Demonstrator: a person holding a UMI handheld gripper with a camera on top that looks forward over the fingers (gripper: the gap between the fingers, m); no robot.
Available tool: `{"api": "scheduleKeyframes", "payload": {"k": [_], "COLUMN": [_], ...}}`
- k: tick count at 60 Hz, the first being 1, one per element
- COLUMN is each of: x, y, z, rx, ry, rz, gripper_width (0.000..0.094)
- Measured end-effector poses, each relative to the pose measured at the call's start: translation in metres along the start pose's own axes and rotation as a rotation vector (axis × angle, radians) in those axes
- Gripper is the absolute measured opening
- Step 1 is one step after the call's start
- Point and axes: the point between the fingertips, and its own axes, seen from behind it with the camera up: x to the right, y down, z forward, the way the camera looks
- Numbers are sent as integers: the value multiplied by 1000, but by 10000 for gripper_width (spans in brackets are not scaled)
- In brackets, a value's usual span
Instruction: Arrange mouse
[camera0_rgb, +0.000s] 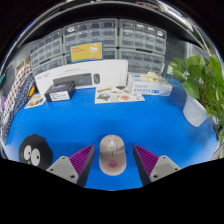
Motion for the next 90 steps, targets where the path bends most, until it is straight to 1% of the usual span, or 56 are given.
{"api": "scheduleKeyframes", "payload": {"k": [3, 7, 8, 9, 10, 11, 16, 17, 18, 19, 20, 21, 22, 23, 24, 26, 31, 34, 40, 45, 51, 56, 61, 64, 69, 77, 85, 90], "x": [0, 0, -1, -2, -1, -2, -2, -2, -3, -3, -3, -2, -3, -3, -2, -2, -1, -3, -8, -29, -62, -102, -144, -170, -211, -251, -259, -257], "y": [-3, 4, 6, 3, 4, 4, 5, 5, 6, 5, 6, 5, 6, 5, 6, 6, 5, -2, -51, -99, -147, -170, -176, -170, -147, -81, -11, 20], "z": [7, 14, 14, 14, 14, 14, 14, 14, 14, 14, 14, 14, 15, 15, 15, 15, 13, 7, -20, -49, -87, -115, -135, -141, -135, -106, -69, -55], "rx": [-6, -42, -47, -36, -37, -36, -31, -31, -35, -33, -39, -35, -43, -40, -43, -49, -70, -62, 29, 114, 196, 241, 262, 261, 233, 128, 9, -39], "ry": [-11, -11, -17, -16, -13, -15, -9, -7, -7, -5, -5, -4, -3, -3, -1, 2, 15, 22, 65, 66, 74, 54, 25, 7, -29, -52, -51, -49], "rz": [1, 4, 6, 10, 10, 9, 1, 3, 6, 9, 11, 11, 11, 10, 11, 10, 15, 36, 34, 46, 29, 29, 22, 11, -15, -38, -29, -16], "gripper_width": [730, 636, 592, 562, 557, 474, 453, 432, 438, 405, 420, 379, 376, 404, 346, 328, 322, 323, 322, 323, 326, 326, 325, 325, 323, 324, 321, 323]}}
